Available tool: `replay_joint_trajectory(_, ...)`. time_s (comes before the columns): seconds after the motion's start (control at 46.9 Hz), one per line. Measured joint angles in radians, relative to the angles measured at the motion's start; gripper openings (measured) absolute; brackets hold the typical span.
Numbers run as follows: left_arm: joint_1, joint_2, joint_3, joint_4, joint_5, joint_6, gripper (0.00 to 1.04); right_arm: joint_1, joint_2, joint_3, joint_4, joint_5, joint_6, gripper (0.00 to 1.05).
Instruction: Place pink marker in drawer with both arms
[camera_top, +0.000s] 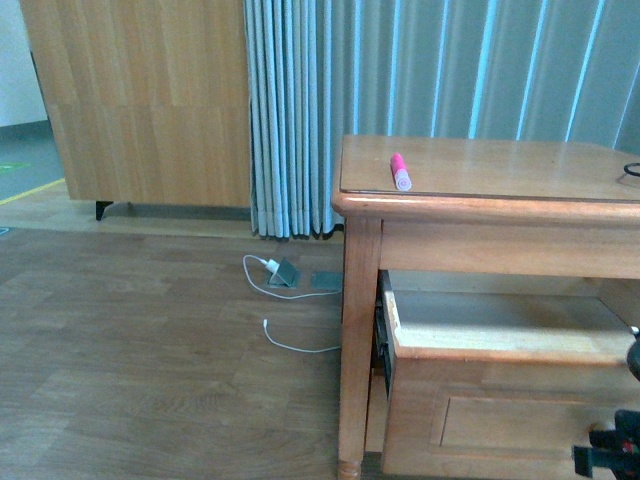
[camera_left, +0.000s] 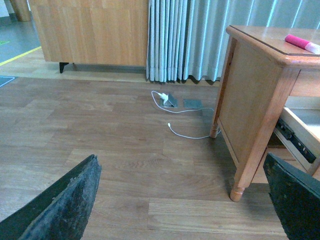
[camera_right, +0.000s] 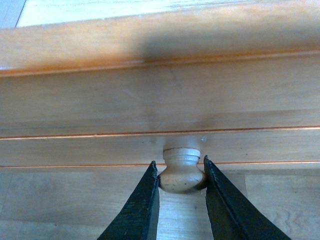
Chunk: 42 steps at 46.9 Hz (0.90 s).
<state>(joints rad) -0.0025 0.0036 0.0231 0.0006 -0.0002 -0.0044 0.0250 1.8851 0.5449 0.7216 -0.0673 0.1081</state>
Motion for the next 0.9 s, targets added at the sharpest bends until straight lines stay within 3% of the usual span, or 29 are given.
replay_joint_trajectory(0.235, 0.0, 0.0, 0.0, 0.0, 0.0, 0.0, 0.99, -0.018, -0.115, -0.091, -0.085, -0.066, -0.014, 0.22)
replay_joint_trajectory(0.448, 0.0, 0.0, 0.0, 0.0, 0.0, 0.0, 0.99, -0.033, -0.277, -0.151, -0.185, -0.129, -0.026, 0.52)
replay_joint_trajectory(0.576, 0.0, 0.0, 0.0, 0.0, 0.0, 0.0, 0.99, -0.091, -0.54, -0.182, -0.336, -0.209, -0.01, 0.8)
replay_joint_trajectory(0.682, 0.0, 0.0, 0.0, 0.0, 0.0, 0.0, 0.99, -0.144, -0.729, -0.192, -0.453, -0.28, -0.007, 0.97)
replay_joint_trajectory(0.896, 0.0, 0.0, 0.0, 0.0, 0.0, 0.0, 0.99, -0.265, -1.052, -0.193, -0.663, -0.415, -0.007, 0.96)
